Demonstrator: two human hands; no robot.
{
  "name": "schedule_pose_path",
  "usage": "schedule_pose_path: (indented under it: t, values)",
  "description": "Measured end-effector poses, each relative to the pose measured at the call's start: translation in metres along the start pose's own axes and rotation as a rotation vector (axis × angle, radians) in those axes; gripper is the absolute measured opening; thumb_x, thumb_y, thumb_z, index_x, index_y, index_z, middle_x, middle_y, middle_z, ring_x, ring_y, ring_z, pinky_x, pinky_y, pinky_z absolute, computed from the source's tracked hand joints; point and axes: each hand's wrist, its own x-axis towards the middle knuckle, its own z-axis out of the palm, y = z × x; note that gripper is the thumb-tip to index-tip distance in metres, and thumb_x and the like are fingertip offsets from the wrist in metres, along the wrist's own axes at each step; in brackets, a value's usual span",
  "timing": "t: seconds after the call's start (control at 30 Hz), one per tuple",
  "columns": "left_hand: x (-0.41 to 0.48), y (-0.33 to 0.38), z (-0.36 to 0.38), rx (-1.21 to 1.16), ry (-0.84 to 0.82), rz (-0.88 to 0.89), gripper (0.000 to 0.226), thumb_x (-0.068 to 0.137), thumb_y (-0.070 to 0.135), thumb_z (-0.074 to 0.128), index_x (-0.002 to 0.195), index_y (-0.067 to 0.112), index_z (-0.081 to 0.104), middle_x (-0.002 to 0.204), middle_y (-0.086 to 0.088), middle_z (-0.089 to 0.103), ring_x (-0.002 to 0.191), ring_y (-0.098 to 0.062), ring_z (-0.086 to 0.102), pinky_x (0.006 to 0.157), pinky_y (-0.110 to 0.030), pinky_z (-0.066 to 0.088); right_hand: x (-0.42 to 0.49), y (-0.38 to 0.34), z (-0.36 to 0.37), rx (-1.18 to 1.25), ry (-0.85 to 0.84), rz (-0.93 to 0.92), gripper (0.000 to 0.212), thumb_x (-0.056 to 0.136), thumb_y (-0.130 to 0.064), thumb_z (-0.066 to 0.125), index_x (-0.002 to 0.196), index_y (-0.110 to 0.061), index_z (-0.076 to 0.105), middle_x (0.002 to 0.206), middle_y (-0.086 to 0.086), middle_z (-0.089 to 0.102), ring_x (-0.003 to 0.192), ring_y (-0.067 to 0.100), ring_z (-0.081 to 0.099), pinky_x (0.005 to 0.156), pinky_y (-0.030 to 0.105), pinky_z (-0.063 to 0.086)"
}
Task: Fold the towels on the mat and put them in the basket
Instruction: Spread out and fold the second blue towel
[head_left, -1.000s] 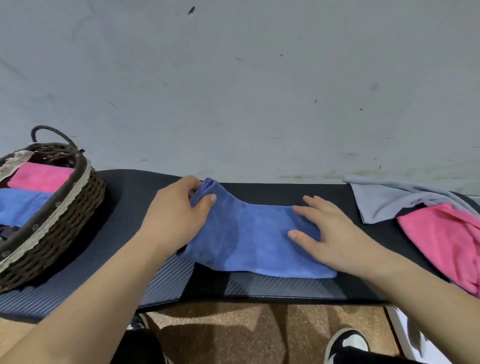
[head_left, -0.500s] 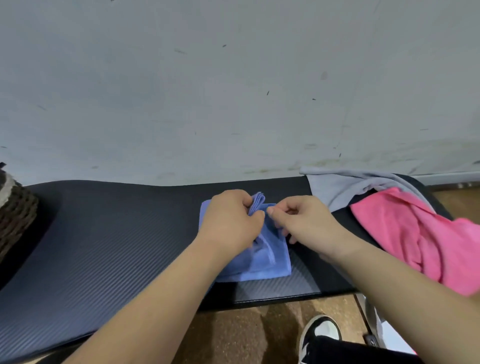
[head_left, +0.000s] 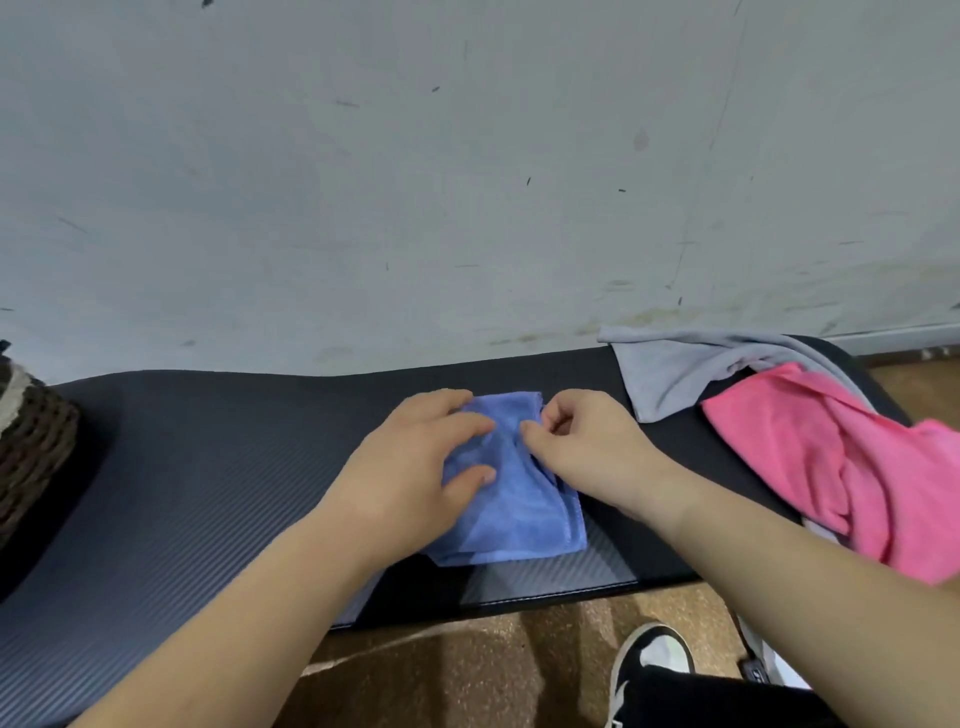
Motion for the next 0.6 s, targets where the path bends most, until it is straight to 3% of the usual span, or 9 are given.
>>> schedule_pose_path:
  t: [0.1, 0.2, 0.3, 0.4, 0.47, 0.53, 0.6]
  values:
    - [-0.008, -0.007, 0.006, -0.021, -0.017, 0.066, 0.052, 0.089, 0.048, 0.071, 0.137, 0.032, 0.061, 0.156, 0.01, 0.042, 0.143, -0.009, 0.036, 0.109, -0.023, 0.032, -0.004, -0.006, -0.004, 0.051, 0.023, -0.011, 0.017, 0.091, -0.026, 0.06, 0.086, -0.01, 0.055, 0.068, -0.003, 0.056, 0.06, 0.013, 0.051, 0.053, 0.026, 0.044]
    - [-0.011, -0.007, 0.008, -0.039, -0.005, 0.079, 0.062, 0.085, 0.064, 0.055, 0.138, 0.031, 0.06, 0.156, 0.008, 0.043, 0.145, -0.006, 0.033, 0.112, -0.023, 0.032, -0.006, -0.004, -0.005, 0.137, -0.034, 0.082, 0.014, 0.097, -0.021, 0.054, 0.093, -0.008, 0.051, 0.076, 0.006, 0.056, 0.053, 0.018, 0.051, 0.038, 0.026, 0.043]
    - [-0.011, -0.006, 0.011, -0.042, -0.032, 0.074, 0.068, 0.085, 0.068, 0.049, 0.142, 0.032, 0.056, 0.161, 0.007, 0.037, 0.152, -0.008, 0.025, 0.116, -0.024, 0.027, -0.004, 0.006, -0.007, -0.034, -0.053, 0.114, 0.024, 0.099, -0.029, 0.056, 0.098, -0.006, 0.052, 0.078, 0.006, 0.06, 0.056, 0.02, 0.057, 0.036, 0.026, 0.046]
    - [-0.014, -0.007, 0.012, -0.01, -0.101, 0.062, 0.063, 0.093, 0.059, 0.059, 0.149, 0.032, 0.048, 0.166, 0.011, 0.025, 0.155, -0.004, 0.012, 0.116, -0.018, 0.017, -0.001, 0.01, -0.012, -0.265, -0.012, 0.051, 0.026, 0.094, -0.042, 0.062, 0.097, -0.019, 0.051, 0.08, -0.003, 0.065, 0.066, 0.019, 0.065, 0.053, 0.035, 0.055]
    - [-0.016, -0.009, 0.012, -0.024, -0.101, 0.056, 0.059, 0.096, 0.053, 0.058, 0.15, 0.032, 0.047, 0.167, 0.013, 0.023, 0.155, -0.002, 0.012, 0.119, -0.019, 0.019, -0.002, 0.009, -0.013, -0.449, 0.057, -0.066, 0.031, 0.091, -0.047, 0.065, 0.105, -0.025, 0.048, 0.09, -0.009, 0.062, 0.082, 0.016, 0.064, 0.065, 0.036, 0.052]
    - [-0.017, -0.012, 0.008, -0.057, -0.057, 0.03, 0.047, 0.1, 0.044, 0.055, 0.145, 0.029, 0.054, 0.163, 0.011, 0.034, 0.151, -0.006, 0.027, 0.119, -0.025, 0.029, -0.005, 0.007, -0.012, -0.502, 0.099, -0.241, 0.049, 0.089, -0.045, 0.069, 0.129, -0.028, 0.048, 0.114, -0.008, 0.056, 0.102, 0.017, 0.059, 0.076, 0.037, 0.052]
    - [-0.018, -0.017, 0.001, -0.029, 0.033, -0.011, 0.036, 0.1, 0.028, 0.055, 0.134, 0.025, 0.062, 0.147, 0.008, 0.052, 0.135, -0.013, 0.049, 0.108, -0.033, 0.044, -0.007, 0.008, -0.009, -0.513, 0.064, -0.416, 0.072, 0.088, -0.044, 0.07, 0.151, -0.026, 0.04, 0.142, -0.002, 0.046, 0.129, 0.022, 0.049, 0.1, 0.043, 0.049]
